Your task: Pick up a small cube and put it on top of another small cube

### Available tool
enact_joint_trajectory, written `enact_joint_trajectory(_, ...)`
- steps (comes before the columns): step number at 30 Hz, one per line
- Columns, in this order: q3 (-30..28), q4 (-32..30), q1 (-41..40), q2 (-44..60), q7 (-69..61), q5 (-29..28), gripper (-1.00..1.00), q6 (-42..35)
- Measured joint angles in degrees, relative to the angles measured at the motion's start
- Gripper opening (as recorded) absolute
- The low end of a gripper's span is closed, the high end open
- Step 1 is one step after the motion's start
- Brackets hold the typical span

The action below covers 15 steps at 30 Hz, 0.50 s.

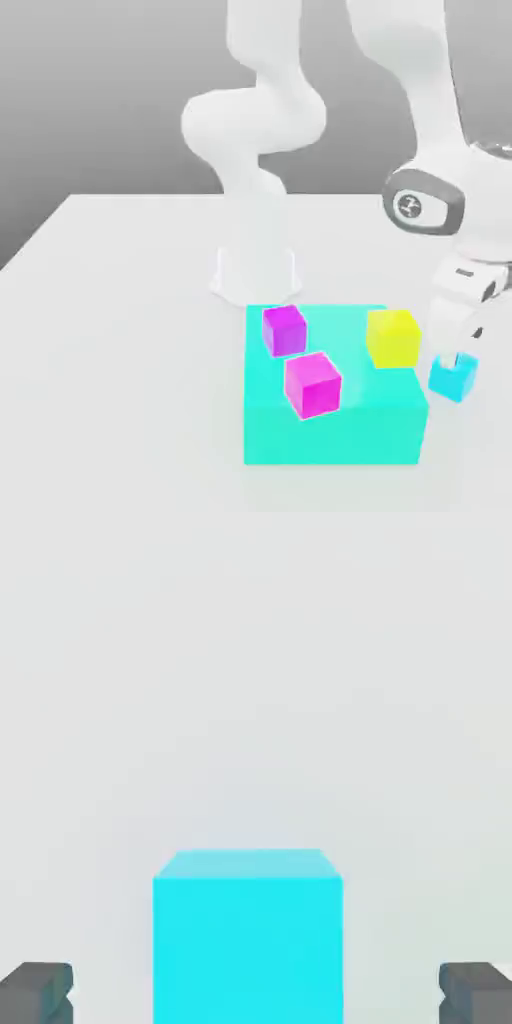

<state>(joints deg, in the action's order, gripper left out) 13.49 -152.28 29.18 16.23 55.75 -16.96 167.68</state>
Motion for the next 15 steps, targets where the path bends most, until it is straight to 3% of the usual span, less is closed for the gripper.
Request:
enact_joint_trajectory(1,-2.3,0.4,1.9,2.0,1.2,-1.5,0.0,1.6)
enact_joint_trajectory(2,-3.5,0.7,2.9,3.2,1.9,-2.4,-1.0,2.5)
enact_joint_trajectory(9,-3.4,0.7,2.9,3.0,1.9,-2.4,-1.0,2.4)
enact_joint_trajectory(15,3.9,-1.5,-2.0,-7.8,-6.8,9.0,-1.0,-6.0)
